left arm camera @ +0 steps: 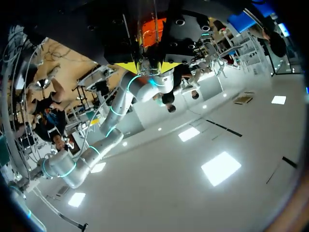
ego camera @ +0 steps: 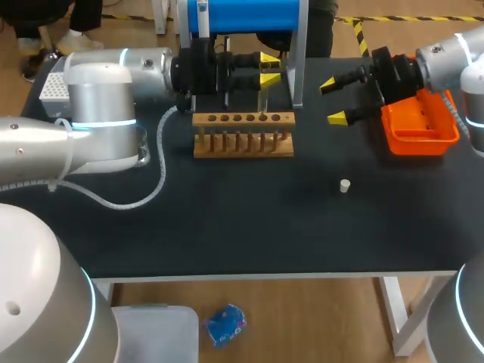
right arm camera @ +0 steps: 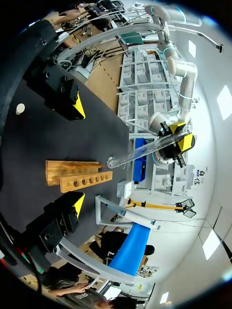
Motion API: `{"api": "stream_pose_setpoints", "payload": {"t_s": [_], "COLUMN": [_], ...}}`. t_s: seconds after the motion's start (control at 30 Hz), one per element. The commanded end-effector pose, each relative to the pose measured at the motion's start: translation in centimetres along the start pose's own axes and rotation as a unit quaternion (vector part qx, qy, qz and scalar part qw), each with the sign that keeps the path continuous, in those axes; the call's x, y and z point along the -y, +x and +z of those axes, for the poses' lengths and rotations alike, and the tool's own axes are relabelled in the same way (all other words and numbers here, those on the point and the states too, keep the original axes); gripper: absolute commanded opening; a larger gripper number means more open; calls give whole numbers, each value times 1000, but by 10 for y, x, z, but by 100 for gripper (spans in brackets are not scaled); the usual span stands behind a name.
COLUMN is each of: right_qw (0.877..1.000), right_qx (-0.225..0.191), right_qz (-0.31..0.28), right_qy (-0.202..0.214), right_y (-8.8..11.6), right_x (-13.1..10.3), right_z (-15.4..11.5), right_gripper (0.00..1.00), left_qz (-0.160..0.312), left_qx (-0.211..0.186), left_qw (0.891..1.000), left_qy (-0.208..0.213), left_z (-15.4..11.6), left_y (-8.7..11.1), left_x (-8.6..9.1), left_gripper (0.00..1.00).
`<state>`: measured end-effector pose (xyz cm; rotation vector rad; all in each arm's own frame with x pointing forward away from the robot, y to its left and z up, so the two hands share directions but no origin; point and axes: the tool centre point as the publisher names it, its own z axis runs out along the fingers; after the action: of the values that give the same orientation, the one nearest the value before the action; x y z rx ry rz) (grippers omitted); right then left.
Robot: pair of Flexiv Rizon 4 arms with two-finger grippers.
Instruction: Invert the test tube, pick up the pipette, mount the tip to pipette, aspirate from beaker and dispense into the tube, eject the tip, return the pipette, and cap with the stopper.
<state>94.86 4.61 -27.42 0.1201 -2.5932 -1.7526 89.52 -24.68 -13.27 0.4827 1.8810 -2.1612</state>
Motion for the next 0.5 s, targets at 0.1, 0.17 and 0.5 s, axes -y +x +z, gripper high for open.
{"api": "stream_pose_setpoints", "payload": {"t_s": [0.1,0.17,0.5], "right_qw": [1000,1000,1000], "right_qx": [0,0,0], "right_qz": [0,0,0], "right_qy": [0,0,0], "right_y": [0,0,0], "right_x": [0,0,0], "right_z": [-1,-1,-1], "right_gripper": [100,100,100], "left_qz": [-33,-33,-33], "left_qx": [-40,-40,-40], "left_qw": [996,996,996], "left_qy": [-72,-72,-72], "left_z": [-4,-4,-4], "left_y": [-13,-13,-13], "left_x": [-13,-13,-13], "left_gripper": [0,0,0]}}
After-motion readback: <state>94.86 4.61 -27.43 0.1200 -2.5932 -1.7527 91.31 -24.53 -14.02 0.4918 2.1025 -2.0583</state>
